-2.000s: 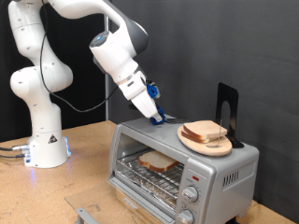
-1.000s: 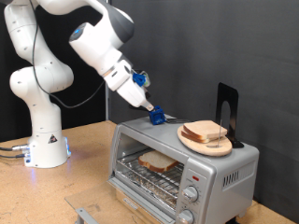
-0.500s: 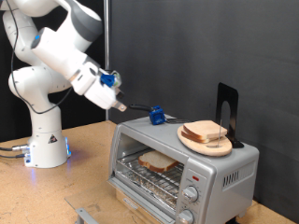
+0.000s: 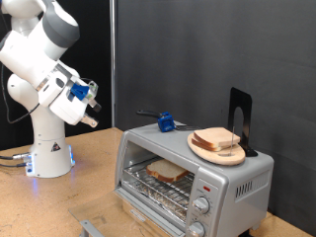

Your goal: Make a piece of toast with the oven

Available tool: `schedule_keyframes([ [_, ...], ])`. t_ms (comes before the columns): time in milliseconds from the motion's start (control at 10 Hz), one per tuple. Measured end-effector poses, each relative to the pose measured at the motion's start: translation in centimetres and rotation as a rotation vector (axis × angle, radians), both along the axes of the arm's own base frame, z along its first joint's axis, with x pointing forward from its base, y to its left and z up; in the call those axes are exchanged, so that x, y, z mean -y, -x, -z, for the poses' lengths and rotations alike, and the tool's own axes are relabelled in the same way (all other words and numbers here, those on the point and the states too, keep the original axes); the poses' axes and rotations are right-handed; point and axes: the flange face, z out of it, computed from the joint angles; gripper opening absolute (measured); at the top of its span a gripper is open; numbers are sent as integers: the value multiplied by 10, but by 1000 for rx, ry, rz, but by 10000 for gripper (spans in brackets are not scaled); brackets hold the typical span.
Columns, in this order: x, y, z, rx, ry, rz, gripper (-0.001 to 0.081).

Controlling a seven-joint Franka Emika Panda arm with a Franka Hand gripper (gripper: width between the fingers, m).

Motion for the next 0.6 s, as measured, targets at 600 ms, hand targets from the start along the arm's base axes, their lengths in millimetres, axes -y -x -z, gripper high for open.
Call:
schedule_keyframes([
  [600,18,9,29,-486,-455,242,809],
])
